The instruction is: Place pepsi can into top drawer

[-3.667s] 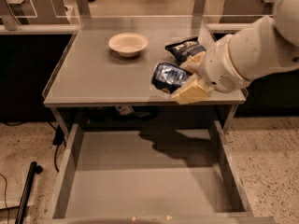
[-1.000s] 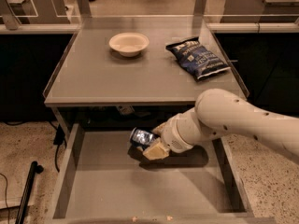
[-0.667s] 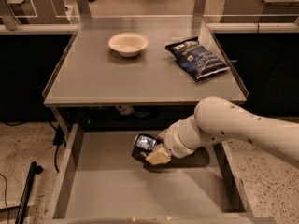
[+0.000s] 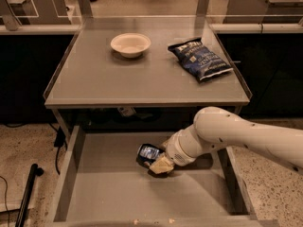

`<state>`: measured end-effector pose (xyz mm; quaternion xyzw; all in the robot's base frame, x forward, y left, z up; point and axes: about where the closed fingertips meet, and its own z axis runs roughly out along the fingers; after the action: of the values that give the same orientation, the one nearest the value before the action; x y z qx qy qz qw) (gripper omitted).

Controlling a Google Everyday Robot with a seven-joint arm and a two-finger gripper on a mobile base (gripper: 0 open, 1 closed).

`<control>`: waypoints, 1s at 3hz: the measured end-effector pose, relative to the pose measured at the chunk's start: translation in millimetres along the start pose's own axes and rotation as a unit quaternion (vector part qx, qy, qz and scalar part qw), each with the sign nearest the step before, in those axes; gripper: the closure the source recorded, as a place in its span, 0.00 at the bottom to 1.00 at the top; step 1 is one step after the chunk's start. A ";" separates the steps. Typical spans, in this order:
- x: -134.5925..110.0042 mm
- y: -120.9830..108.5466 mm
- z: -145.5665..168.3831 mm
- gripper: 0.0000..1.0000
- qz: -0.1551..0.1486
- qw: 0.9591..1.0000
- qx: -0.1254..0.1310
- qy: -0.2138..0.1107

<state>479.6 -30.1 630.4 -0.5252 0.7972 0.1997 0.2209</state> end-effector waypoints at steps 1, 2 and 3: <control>4.0 0.8 5.6 1.00 0.005 1.000 -0.001 0.000; 4.0 0.8 5.7 0.82 0.005 1.000 -0.001 0.000; 4.0 0.8 5.7 0.59 0.005 1.000 -0.001 0.000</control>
Offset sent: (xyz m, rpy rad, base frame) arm -0.0012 0.0004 -0.0061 0.0021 0.0061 -0.0068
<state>478.2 -29.7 623.6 -0.5212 0.7997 0.2016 0.2196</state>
